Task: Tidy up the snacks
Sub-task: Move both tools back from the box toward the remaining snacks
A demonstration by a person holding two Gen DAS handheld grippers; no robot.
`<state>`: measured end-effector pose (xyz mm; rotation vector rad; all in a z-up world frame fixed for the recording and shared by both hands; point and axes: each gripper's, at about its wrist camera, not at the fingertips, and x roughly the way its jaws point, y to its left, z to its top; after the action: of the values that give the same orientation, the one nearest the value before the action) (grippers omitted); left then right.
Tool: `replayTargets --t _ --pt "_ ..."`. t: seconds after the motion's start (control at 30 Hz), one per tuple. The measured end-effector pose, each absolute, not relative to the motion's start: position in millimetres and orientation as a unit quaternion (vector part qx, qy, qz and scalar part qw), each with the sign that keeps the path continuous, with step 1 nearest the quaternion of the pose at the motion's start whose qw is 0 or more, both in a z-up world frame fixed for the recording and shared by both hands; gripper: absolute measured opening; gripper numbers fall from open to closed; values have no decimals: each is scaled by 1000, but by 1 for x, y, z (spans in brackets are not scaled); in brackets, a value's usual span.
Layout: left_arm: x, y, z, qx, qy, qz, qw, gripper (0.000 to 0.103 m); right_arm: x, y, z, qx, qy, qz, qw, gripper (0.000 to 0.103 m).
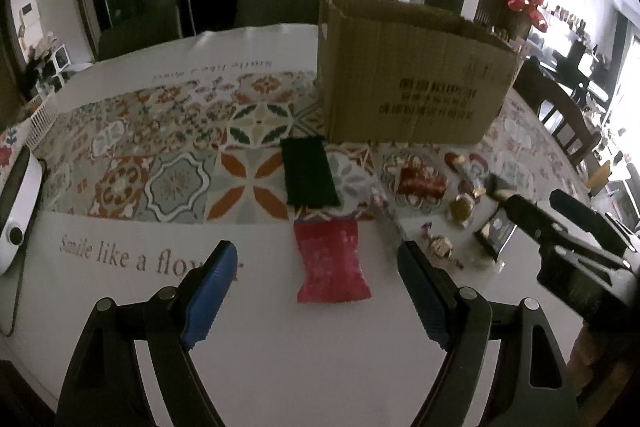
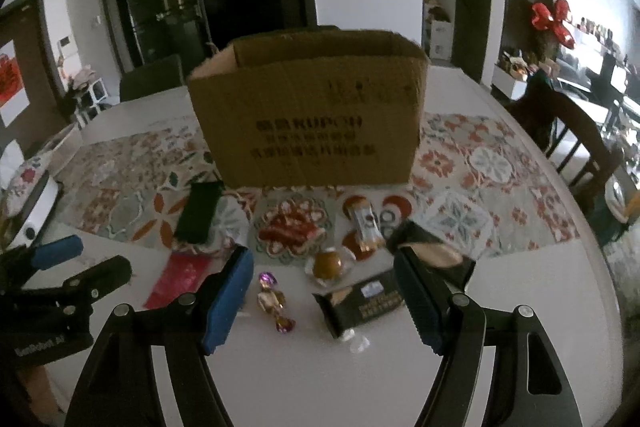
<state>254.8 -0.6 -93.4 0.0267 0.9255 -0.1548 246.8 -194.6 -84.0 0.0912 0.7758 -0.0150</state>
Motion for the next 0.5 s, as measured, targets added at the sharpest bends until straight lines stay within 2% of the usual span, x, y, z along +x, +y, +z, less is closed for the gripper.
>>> replayTargets --t 0.5 --pt "250 -3 -126 26 460 -59 886 82 240 -203 -115 59 384 -34 921 73"
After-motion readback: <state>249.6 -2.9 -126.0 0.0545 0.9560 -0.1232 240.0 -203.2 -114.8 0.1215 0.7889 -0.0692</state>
